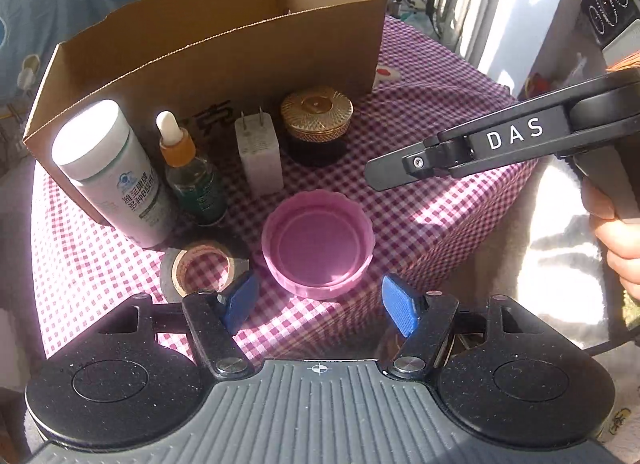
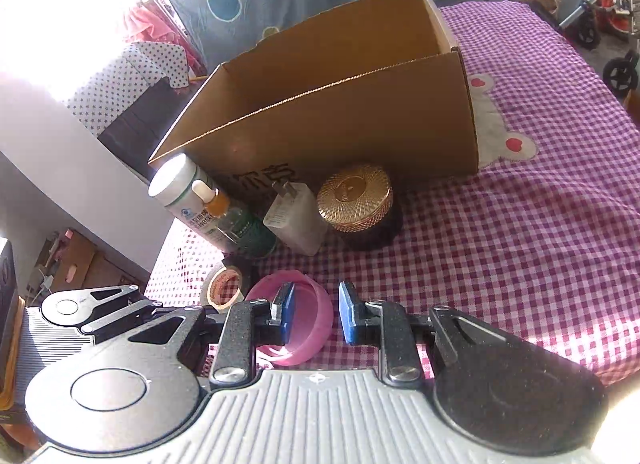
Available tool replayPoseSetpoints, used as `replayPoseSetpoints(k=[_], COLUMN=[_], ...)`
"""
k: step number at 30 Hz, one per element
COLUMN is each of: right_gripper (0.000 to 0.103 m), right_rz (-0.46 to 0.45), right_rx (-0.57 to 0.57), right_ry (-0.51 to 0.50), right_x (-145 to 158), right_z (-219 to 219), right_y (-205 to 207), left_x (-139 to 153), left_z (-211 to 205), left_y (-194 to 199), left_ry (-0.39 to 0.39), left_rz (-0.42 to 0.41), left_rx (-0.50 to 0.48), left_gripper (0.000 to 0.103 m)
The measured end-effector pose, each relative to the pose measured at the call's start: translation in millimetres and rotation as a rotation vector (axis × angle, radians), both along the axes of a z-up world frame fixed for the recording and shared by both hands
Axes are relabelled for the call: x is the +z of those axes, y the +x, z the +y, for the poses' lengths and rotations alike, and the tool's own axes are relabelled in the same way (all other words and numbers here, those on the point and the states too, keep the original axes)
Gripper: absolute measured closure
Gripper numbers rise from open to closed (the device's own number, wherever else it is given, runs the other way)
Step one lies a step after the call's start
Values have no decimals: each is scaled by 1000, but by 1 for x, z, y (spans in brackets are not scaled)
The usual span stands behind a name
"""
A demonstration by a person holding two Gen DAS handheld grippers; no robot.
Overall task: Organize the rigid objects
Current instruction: 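Move the right tool back to the pink lid and grasp its rim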
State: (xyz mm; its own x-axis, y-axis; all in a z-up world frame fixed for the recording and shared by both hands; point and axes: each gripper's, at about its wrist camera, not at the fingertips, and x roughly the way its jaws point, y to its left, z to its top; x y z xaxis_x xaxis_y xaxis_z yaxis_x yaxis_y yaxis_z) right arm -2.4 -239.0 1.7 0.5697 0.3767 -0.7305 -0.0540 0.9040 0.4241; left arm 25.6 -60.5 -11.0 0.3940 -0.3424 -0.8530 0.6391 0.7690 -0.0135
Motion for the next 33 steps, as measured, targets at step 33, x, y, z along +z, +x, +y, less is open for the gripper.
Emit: replayPoseSetpoints(k=[33], right_gripper=[80], right_rz=[5], right_rx=[-64], right_ry=[37], right_x=[-40], right_z=[-27], right_y=[-13], left_x=[-24], left_z=[-52], left_y=[9], left_ry=[73], left_rz=[-57], left_rx=[-38], left_gripper=[32])
